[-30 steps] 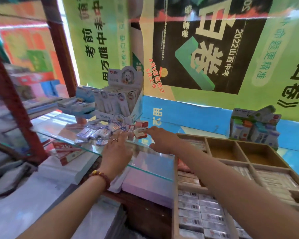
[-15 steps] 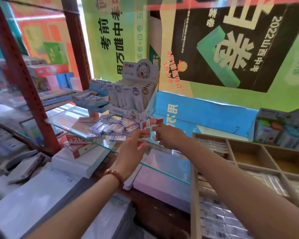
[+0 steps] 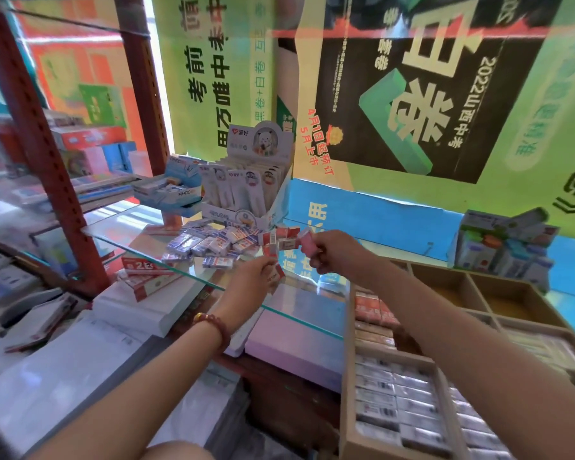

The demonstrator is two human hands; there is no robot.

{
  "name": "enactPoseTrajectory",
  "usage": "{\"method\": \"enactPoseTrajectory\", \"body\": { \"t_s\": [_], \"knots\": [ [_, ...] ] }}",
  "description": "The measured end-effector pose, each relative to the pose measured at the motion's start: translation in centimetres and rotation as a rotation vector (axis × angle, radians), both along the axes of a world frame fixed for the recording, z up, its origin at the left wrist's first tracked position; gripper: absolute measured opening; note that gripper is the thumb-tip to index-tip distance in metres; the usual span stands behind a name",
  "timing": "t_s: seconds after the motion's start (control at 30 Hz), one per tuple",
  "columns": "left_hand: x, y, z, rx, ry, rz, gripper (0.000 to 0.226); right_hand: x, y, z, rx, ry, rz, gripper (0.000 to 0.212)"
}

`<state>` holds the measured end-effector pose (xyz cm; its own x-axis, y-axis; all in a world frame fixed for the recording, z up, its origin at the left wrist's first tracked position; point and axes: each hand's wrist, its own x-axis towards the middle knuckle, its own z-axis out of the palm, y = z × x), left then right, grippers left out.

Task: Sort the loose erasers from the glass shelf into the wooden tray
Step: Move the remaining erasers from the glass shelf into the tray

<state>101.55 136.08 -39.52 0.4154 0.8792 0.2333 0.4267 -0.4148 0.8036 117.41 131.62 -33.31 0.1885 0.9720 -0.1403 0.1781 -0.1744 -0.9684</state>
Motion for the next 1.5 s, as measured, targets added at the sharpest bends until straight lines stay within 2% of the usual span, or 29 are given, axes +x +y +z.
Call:
{"method": "enactPoseTrajectory", "body": {
  "t_s": [0.03, 0.07, 0.13, 0.3, 0.4, 0.5, 0.57, 0.6, 0.7, 0.73, 0.83, 0.87, 1.0, 1.07, 1.13, 1.23, 1.37, 1.5],
  "knots": [
    [0.3, -0.3, 0.6, -0.151, -0.123, -0.007, 0.026, 0.2, -0.8, 0.7, 0.003, 0.208, 0.012, 0.022],
    [0.7, -0.7, 1.2, -0.302, -0.245, -0.019, 0.027, 0.3, -1.6, 1.3, 0.005, 0.339, 0.04, 0.027],
    [1.3, -1.4, 2.1, -0.488, -0.422, -0.027, 0.031, 0.6, -3.0, 2.0, 0.005, 0.444, 0.093, 0.034],
    [2.4, -2.5, 2.4, -0.64, -0.586, -0.033, 0.034, 1.1, -5.2, 1.7, 0.025, 0.593, 0.086, 0.031],
    [2.3, -3.6, 2.4, -0.702, -0.64, -0.122, 0.042, 1.9, -6.4, 1.3, 0.041, 0.667, 0.099, 0.033],
    [2.3, -4.4, 3.2, -0.755, -0.796, -0.195, 0.04, 2.4, -7.6, 1.4, 0.06, 0.689, 0.085, 0.032],
    [2.6, -5.0, 4.0, -0.75, -0.839, -0.203, 0.031, 2.5, -8.2, 1.6, 0.103, 0.588, 0.041, 0.025],
    [2.8, -5.4, 4.4, -0.737, -0.831, -0.205, 0.026, 2.5, -8.6, 1.8, 0.132, 0.467, 0.009, 0.022],
    [3.2, -6.7, 5.2, -0.641, -0.747, -0.232, 0.012, 3.3, -9.5, 2.7, 0.195, -0.088, -0.111, 0.016],
    [3.4, -7.1, 5.4, -0.602, -0.712, -0.24, 0.01, 3.6, -9.7, 3.3, 0.222, -0.201, -0.152, 0.019],
    [3.9, -8.1, 6.1, -0.527, -0.655, -0.231, 0.008, 4.7, -10.8, 5.4, 0.345, -0.271, -0.212, 0.011],
    [4.1, -8.3, 6.4, -0.517, -0.648, -0.232, 0.008, 4.9, -11.3, 5.7, 0.393, -0.323, -0.222, 0.015],
    [4.6, -9.4, 7.6, -0.53, -0.665, -0.252, 0.014, 4.0, -13.6, 4.9, 0.607, -0.657, -0.25, 0.027],
    [4.7, -10.1, 8.2, -0.521, -0.651, -0.288, 0.016, 3.7, -14.6, 3.6, 0.686, -0.681, -0.224, 0.039],
    [5.1, -10.9, 8.7, -0.472, -0.617, -0.31, 0.02, 3.8, -15.2, 3.1, 0.731, -0.601, -0.25, 0.046],
    [5.8, -11.8, 8.9, -0.397, -0.572, -0.269, 0.022, 4.3, -15.8, 3.2, 0.734, -0.436, -0.311, 0.044],
    [6.0, -12.5, 8.5, -0.314, -0.542, -0.297, 0.017, 4.7, -16.4, 3.1, 0.727, -0.443, -0.3, 0.037],
    [6.0, -12.9, 8.9, -0.348, -0.585, -0.329, 0.013, 4.7, -16.6, 3.0, 0.732, -0.418, -0.313, 0.044]
  ]
}}
